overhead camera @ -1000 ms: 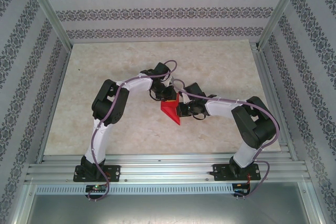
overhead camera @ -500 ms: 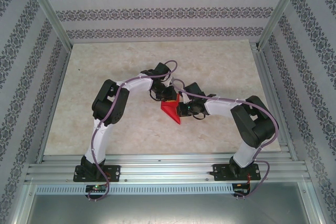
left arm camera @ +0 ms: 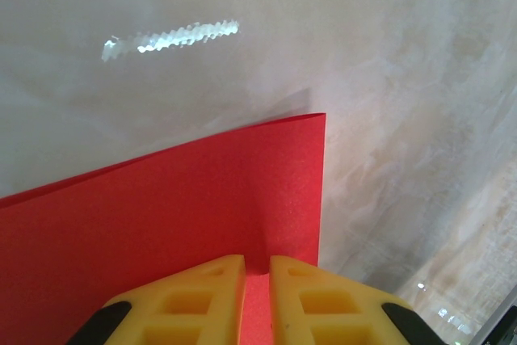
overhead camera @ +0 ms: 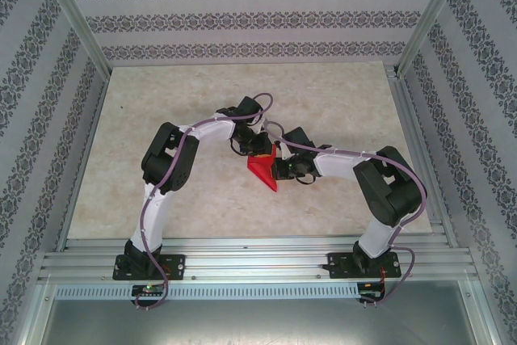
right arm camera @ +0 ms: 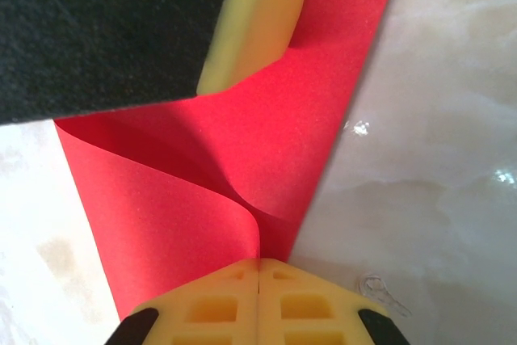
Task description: Fold a paper plane with a square sheet of paper (fold left side to right side)
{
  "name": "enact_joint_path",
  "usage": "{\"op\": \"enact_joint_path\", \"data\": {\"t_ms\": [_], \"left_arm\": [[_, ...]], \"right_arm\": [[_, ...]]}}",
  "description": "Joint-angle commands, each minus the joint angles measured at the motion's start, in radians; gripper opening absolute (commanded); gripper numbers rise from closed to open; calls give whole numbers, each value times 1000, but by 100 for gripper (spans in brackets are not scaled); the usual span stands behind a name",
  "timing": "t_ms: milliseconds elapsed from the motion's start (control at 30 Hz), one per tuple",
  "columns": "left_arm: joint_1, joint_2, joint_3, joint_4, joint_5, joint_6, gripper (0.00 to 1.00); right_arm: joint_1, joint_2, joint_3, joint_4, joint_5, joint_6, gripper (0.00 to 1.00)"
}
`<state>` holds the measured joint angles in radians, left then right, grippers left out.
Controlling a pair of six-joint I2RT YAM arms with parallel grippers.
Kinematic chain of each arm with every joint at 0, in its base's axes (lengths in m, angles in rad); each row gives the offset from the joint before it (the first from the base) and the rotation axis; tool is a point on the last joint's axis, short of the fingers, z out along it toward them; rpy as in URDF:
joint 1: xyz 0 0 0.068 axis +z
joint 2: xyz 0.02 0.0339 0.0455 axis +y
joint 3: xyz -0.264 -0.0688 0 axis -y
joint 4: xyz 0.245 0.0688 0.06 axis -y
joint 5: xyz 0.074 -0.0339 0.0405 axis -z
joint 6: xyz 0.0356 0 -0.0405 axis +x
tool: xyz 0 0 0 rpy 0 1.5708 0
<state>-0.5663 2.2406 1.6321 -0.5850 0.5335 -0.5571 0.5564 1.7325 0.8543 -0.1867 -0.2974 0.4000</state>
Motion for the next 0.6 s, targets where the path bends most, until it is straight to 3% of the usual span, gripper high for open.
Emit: {"op": "enact_joint_path", "data": {"t_ms": [0, 567], "left_arm": [[-25, 41, -18, -18, -18, 6, 18], [-25, 33, -34, -8, -20, 0, 18]], "right_arm": [[14, -29, -12, 10, -9, 29, 5], [33, -10, -29, 5, 8, 49, 6]]}}
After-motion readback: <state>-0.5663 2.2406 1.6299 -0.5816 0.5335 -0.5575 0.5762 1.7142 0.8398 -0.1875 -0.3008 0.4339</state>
